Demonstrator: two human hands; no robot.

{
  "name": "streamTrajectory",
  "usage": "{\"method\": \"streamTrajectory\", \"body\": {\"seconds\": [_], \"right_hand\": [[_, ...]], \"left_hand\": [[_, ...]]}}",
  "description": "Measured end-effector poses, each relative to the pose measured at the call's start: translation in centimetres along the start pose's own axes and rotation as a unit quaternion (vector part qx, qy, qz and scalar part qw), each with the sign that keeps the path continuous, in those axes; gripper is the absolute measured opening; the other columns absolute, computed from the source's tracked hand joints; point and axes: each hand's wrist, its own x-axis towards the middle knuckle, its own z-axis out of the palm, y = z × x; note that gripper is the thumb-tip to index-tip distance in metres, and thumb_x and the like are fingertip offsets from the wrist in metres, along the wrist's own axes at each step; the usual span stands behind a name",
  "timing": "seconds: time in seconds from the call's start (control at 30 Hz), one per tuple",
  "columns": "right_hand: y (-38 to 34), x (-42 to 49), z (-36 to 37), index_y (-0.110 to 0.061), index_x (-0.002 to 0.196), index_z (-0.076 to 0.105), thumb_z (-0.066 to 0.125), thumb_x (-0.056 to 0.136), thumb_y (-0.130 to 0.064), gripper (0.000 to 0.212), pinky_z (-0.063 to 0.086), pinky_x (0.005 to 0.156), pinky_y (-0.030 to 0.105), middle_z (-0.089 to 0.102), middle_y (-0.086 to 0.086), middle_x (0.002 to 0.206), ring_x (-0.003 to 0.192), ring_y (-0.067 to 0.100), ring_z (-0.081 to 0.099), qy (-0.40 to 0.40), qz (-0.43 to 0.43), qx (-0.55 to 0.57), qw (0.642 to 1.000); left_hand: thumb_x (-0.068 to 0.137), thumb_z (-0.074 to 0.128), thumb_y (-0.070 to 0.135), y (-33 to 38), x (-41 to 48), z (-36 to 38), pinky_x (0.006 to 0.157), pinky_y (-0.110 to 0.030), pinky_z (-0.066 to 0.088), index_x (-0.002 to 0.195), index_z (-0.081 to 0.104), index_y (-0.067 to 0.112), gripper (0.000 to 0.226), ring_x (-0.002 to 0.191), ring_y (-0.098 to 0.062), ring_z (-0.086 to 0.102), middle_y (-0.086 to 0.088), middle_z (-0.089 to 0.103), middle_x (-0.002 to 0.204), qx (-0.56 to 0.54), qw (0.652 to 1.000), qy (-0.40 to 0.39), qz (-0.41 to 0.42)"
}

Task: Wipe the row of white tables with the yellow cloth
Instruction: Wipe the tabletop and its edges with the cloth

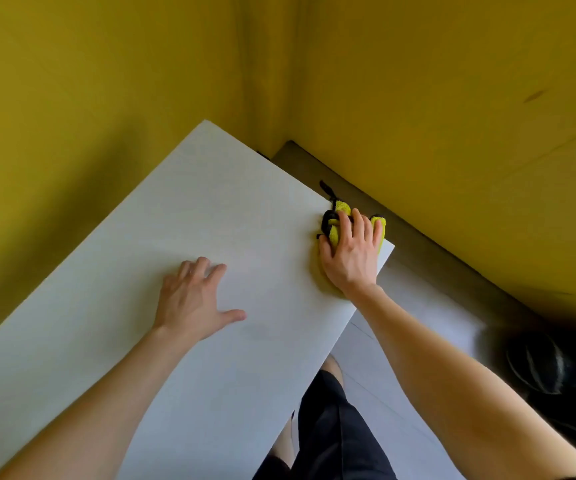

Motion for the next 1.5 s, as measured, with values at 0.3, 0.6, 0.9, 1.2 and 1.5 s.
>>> {"method": "streamTrajectory", "body": {"seconds": [0.3, 0.6, 0.9, 1.2, 1.5], "right_hand": [[-13.9, 10.2, 5.0, -0.009, 0.151, 0.053, 0.049, 0.101, -0.057, 0.070, 0.031, 0.121, 0.061, 0.061, 0.016, 0.126, 0.115, 0.041, 0.055, 0.038, -0.076, 0.010, 0.996], [-8.1, 7.8, 3.3, -0.007, 0.147, 0.058, 0.058, 0.101, -0.056, 0.068, 0.033, 0.121, 0.055, 0.063, 0.014, 0.119, 0.111, 0.038, 0.057, 0.047, -0.094, 0.032, 0.994], [-25.4, 20.5, 7.8, -0.012, 0.141, 0.060, 0.051, 0.099, -0.054, 0.060, 0.042, 0.100, 0.051, 0.067, 0.015, 0.116, 0.107, 0.039, 0.063, -0.017, -0.184, 0.053, 0.981], [-9.2, 9.4, 2.9, -0.010, 0.143, 0.060, 0.065, 0.099, -0.044, 0.056, 0.038, 0.114, 0.050, 0.064, 0.012, 0.123, 0.111, 0.038, 0.058, 0.013, -0.121, 0.072, 0.990], [-27.2, 20.8, 7.4, -0.013, 0.141, 0.062, 0.056, 0.096, -0.051, 0.059, 0.041, 0.105, 0.049, 0.068, 0.015, 0.120, 0.111, 0.041, 0.064, -0.036, -0.156, 0.078, 0.984]], "left_hand": [[0.111, 0.042, 0.055, -4.2, 10.4, 2.8, 0.120, -0.062, 0.033, 0.158, 0.050, 0.022, 0.058, 0.157, -0.040, 0.036, -0.015, 0.036, 0.170, 0.039, 0.984, 0.174, 0.022], [0.104, 0.058, 0.049, -5.4, 10.8, 5.0, 0.124, -0.065, 0.029, 0.156, 0.059, 0.024, 0.058, 0.160, -0.036, 0.038, -0.011, 0.041, 0.172, -0.052, 0.963, 0.260, 0.041], [0.105, 0.051, 0.052, -5.5, 10.8, 5.3, 0.124, -0.066, 0.030, 0.160, 0.055, 0.020, 0.064, 0.161, -0.032, 0.037, -0.009, 0.040, 0.173, -0.057, 0.965, 0.255, 0.036], [0.103, 0.054, 0.047, -5.4, 11.0, 4.8, 0.124, -0.066, 0.031, 0.157, 0.058, 0.016, 0.062, 0.161, -0.033, 0.038, -0.010, 0.043, 0.171, -0.066, 0.962, 0.263, 0.038], [0.103, 0.056, 0.049, -5.6, 10.9, 5.1, 0.125, -0.065, 0.029, 0.161, 0.053, 0.020, 0.065, 0.162, -0.031, 0.035, -0.007, 0.039, 0.174, -0.050, 0.966, 0.253, 0.034]]}}
